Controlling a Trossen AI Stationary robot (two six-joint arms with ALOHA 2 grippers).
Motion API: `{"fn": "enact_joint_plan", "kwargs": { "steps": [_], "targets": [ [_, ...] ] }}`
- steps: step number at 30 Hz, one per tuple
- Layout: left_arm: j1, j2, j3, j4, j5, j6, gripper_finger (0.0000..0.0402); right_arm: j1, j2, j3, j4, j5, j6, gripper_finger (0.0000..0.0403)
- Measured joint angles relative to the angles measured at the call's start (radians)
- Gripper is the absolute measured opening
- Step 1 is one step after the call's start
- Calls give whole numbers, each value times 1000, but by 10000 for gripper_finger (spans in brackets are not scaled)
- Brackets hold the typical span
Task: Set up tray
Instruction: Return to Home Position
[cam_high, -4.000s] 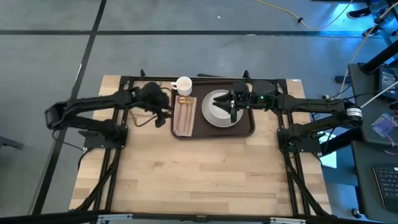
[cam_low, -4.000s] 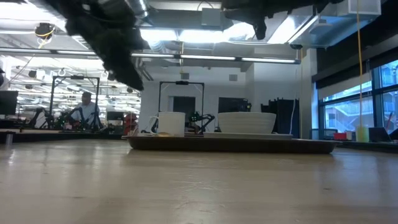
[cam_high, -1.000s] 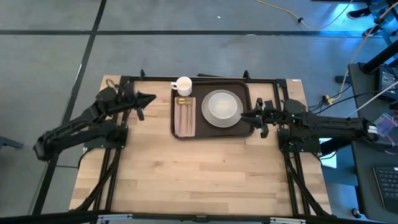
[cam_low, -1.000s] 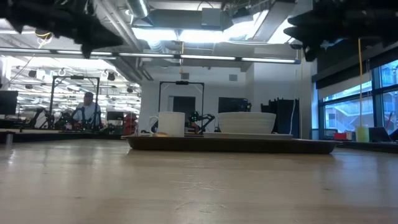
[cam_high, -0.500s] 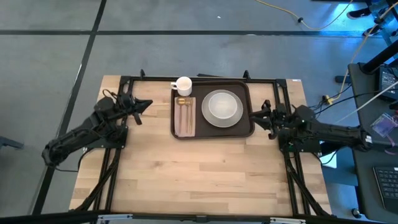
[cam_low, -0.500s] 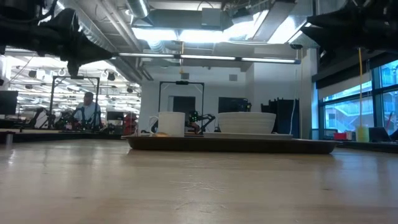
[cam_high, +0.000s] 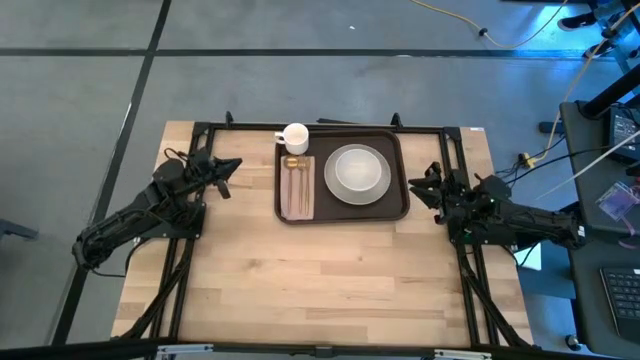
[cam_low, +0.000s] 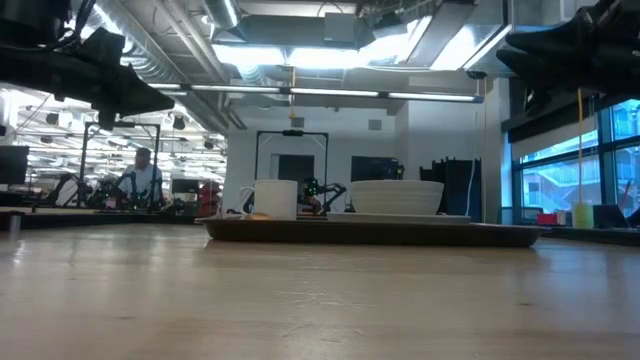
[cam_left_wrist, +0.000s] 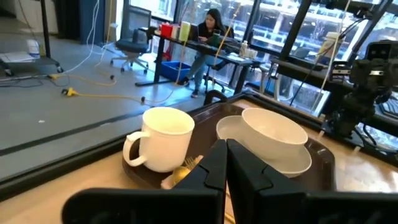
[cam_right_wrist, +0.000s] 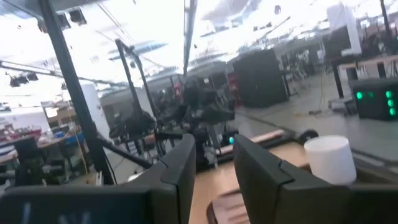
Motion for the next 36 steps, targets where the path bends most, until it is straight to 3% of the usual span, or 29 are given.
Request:
{"fn": "enact_joint_plan", "kwargs": {
  "steps": [8, 15, 32, 36],
  "targets": [
    [0, 0, -123, 178, 2, -41, 1, 0, -56, 0, 7, -7, -51, 110],
    [0, -2, -126, 178, -14, -26, 5, 0, -56, 0, -33, 2, -59, 110],
    [0, -1, -126, 177, -25, -26, 6, 0, -55, 0, -265, 333, -97, 110],
    [0, -1, -126, 177, -25, -26, 4, 0, -47, 0, -285, 353, -125, 110]
  ]
}}
